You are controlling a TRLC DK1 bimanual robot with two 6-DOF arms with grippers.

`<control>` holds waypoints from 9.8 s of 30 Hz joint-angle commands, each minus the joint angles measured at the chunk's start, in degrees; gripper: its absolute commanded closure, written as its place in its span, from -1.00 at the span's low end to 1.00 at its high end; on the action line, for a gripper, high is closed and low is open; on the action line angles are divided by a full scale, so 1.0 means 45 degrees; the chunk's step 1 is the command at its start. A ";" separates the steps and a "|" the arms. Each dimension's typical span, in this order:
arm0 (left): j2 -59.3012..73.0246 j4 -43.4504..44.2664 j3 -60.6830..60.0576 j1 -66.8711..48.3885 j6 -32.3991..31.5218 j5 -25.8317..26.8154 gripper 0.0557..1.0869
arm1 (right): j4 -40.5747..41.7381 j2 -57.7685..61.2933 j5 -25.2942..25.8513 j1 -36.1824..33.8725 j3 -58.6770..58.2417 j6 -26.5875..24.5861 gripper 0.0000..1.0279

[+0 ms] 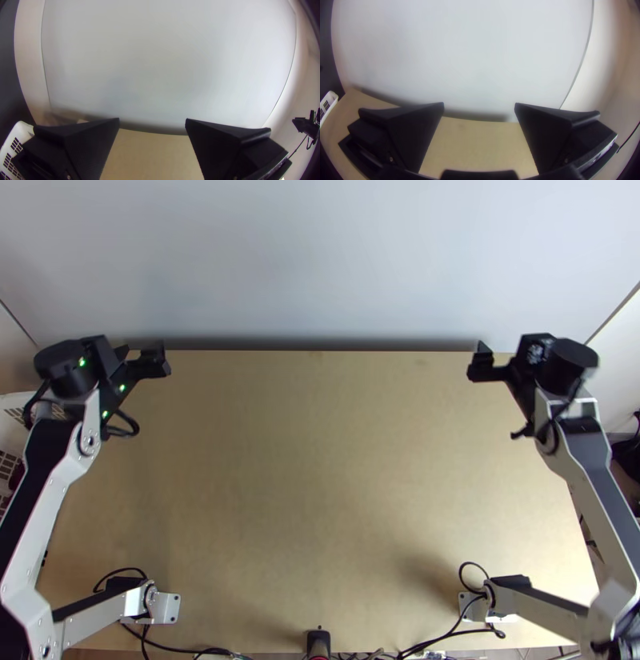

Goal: Fold the t-shirt

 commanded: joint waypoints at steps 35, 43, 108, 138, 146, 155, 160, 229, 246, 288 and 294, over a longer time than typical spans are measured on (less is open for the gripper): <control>0.3622 0.0393 -0.0632 0.9427 0.1543 -0.0148 -0.88 | 0.0942 -0.0141 0.0655 0.1586 -0.3176 -0.0130 -0.89; 0.4969 0.0647 -0.0886 1.1126 0.1719 -0.0128 -0.88 | 0.0981 -0.1098 0.0674 0.1586 -0.4368 -0.0618 -0.89; 1.4403 0.1565 0.3958 1.4485 0.2403 0.2841 0.92 | 0.0395 -0.1645 0.2217 0.3188 -0.4075 -0.1536 -0.86; 0.3427 -0.3767 0.3333 0.9016 0.1817 0.3524 0.92 | 0.1039 -0.2817 0.2237 0.3110 -0.5325 -0.0852 -0.86; 0.2313 -0.5173 0.3938 0.5266 0.1172 0.2333 0.92 | 0.1235 -0.3403 0.2217 0.3070 -0.6067 -0.0247 -0.86; 0.1923 -0.5935 0.4759 -0.0339 0.0899 -0.0011 0.92 | 0.1684 -0.4672 0.2237 0.2817 -0.7571 -0.0169 -0.86; 0.2235 -0.6267 0.4622 -0.3835 0.0801 -0.1847 0.92 | 0.2074 -0.5024 0.2237 0.2719 -0.8079 0.0183 -0.86; 1.5184 -0.4411 1.3704 -1.3659 -0.2675 0.2821 -0.92 | 0.0199 -1.2075 0.2198 -0.2535 -1.0833 0.2253 -0.86; 1.1688 -0.9392 1.1126 -1.0085 -0.1972 0.1884 -0.92 | 0.0414 -1.0453 0.1378 -0.0015 -1.1673 0.1941 -0.86; 0.6454 -0.6033 0.3899 -0.6902 -0.1796 0.0243 -0.92 | -0.1539 0.1324 -0.3251 0.2504 -0.6790 0.2331 -0.86; 0.5927 -0.5798 0.3294 -0.6804 -0.1796 0.0243 -0.92 | -0.1890 0.0718 -0.3232 0.1606 -0.7005 0.1687 -0.86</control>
